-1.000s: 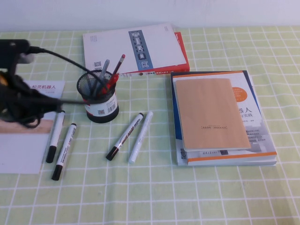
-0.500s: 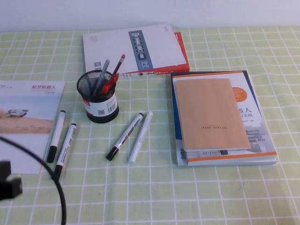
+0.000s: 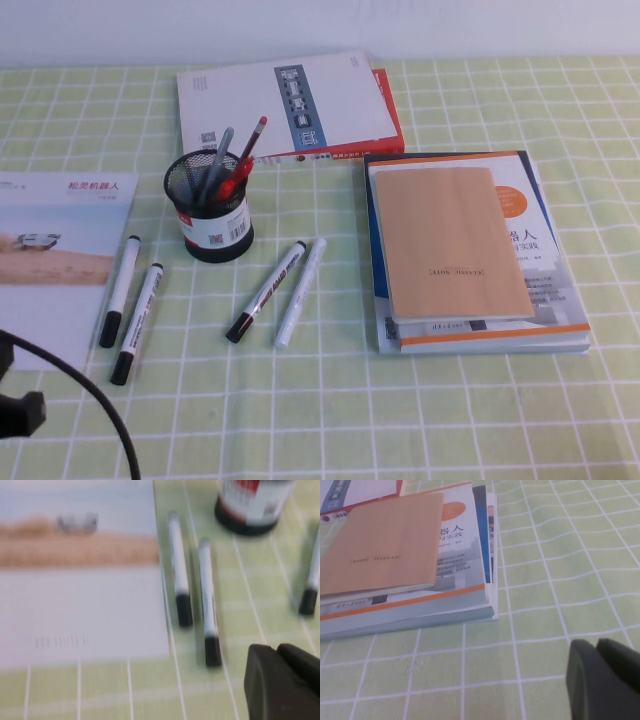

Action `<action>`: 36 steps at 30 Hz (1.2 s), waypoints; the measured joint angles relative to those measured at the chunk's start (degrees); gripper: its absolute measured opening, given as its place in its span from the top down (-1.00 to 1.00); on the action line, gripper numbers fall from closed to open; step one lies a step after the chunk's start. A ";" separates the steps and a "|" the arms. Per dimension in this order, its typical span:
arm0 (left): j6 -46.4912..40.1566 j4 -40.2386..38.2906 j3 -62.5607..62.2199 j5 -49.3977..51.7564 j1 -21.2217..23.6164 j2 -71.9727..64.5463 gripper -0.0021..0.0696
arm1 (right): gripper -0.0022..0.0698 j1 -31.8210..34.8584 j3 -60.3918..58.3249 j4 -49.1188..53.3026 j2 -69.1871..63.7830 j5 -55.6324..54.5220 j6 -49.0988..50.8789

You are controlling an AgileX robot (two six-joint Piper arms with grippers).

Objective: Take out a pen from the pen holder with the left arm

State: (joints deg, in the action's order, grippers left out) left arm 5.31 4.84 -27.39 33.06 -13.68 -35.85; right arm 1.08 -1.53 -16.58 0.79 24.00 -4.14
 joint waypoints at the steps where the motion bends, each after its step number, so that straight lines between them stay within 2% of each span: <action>1: 0.00 0.49 1.07 -3.65 0.27 1.20 0.94 | 0.97 0.00 0.00 -0.11 0.00 0.00 0.00; 3: -1.71 -0.11 4.54 -10.29 1.65 4.51 0.94 | 0.97 0.00 0.00 -0.33 0.00 0.00 0.00; 7: -10.68 -8.35 12.88 -20.14 6.98 14.95 0.94 | 0.97 0.00 0.00 -1.12 0.00 0.00 0.00; 9: -12.90 -10.41 16.42 -22.17 9.06 20.44 0.94 | 0.97 0.00 0.00 -1.24 0.00 0.00 0.00; 12: -14.12 -11.31 21.11 -23.09 9.92 27.87 0.94 | 0.97 0.00 0.00 -1.46 0.00 0.00 0.00; 17: -14.49 -11.31 25.97 -23.18 10.18 35.93 0.94 | 0.97 0.00 0.00 -1.56 0.00 0.10 0.00; 22: -13.33 -11.31 28.68 -22.57 10.18 36.25 0.94 | 0.97 0.00 0.00 -1.58 0.00 0.10 0.00; 29: -12.40 -10.79 28.79 -12.18 10.18 36.35 0.94 | 0.97 0.00 0.00 -1.67 0.00 0.10 0.00; 36: -12.40 -9.53 28.79 -11.43 10.18 36.35 0.94 | 0.97 0.00 0.00 -1.77 0.00 0.10 0.00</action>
State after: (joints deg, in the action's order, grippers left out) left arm -7.09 -4.69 1.39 21.64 -3.50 0.50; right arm 1.08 -1.53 -18.35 0.79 24.10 -4.14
